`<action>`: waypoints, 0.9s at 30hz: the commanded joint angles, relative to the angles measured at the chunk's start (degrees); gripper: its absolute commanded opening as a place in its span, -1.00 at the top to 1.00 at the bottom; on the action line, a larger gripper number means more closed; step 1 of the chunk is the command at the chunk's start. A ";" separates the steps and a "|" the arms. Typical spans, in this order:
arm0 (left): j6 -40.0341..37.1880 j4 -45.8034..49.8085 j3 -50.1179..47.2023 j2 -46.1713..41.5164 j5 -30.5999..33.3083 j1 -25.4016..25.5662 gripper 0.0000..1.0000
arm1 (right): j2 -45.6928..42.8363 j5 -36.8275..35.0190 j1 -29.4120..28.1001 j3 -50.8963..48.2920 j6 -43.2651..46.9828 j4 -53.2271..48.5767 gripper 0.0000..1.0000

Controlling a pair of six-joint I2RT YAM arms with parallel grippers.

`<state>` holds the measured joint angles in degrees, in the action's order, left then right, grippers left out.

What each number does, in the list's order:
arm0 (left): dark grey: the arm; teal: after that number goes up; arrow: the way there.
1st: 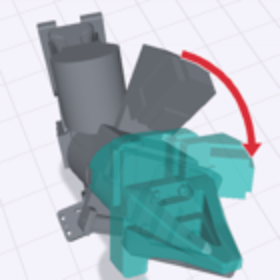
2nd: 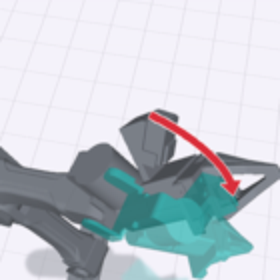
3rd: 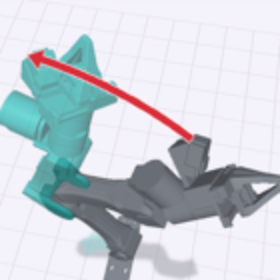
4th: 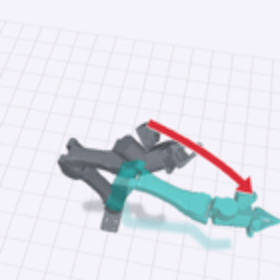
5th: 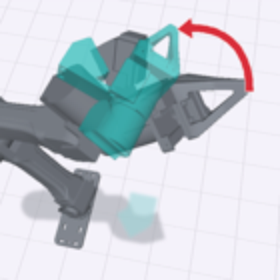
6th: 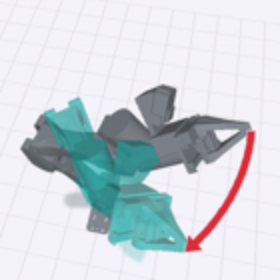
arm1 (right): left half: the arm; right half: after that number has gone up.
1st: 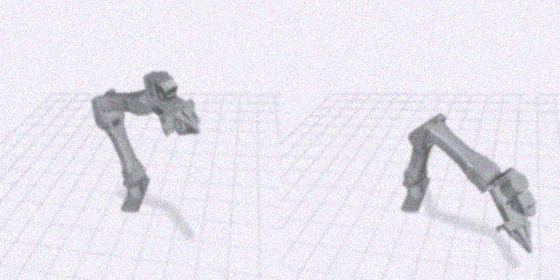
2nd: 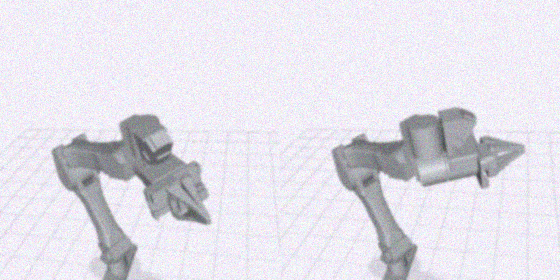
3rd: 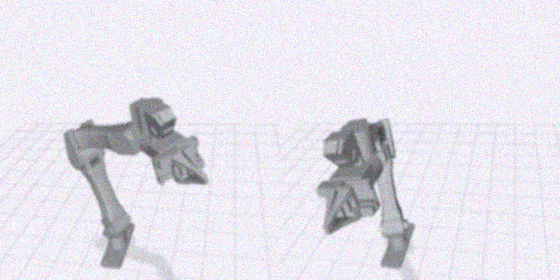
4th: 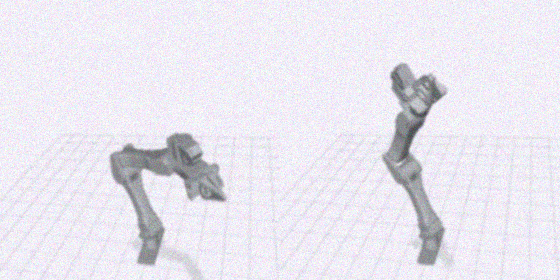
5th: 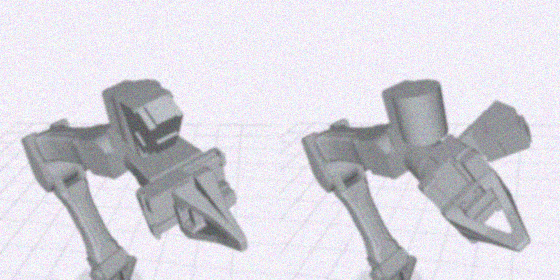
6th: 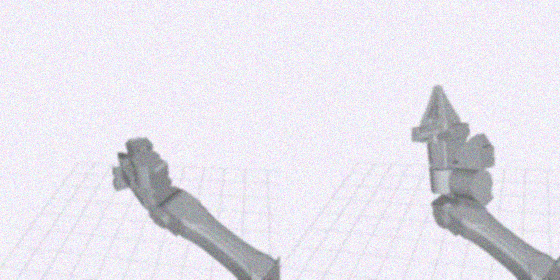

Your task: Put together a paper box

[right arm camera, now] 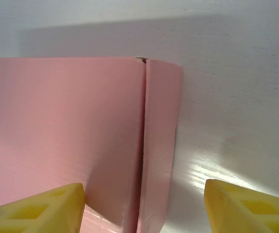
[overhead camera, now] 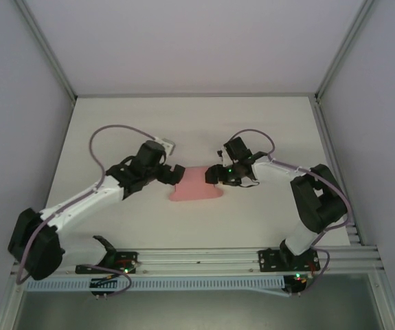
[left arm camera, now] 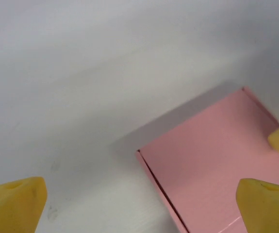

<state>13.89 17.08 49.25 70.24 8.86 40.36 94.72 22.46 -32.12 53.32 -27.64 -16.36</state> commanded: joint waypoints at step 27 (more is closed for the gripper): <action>23.93 -28.83 -16.52 16.95 -34.93 -9.43 0.41 | -5.84 -6.44 -2.29 -7.05 -9.12 10.73 -0.33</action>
<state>37.17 -9.34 33.95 86.26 -24.18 31.40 91.31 17.23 -33.89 46.74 -35.22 -7.40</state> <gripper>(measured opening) 0.306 0.659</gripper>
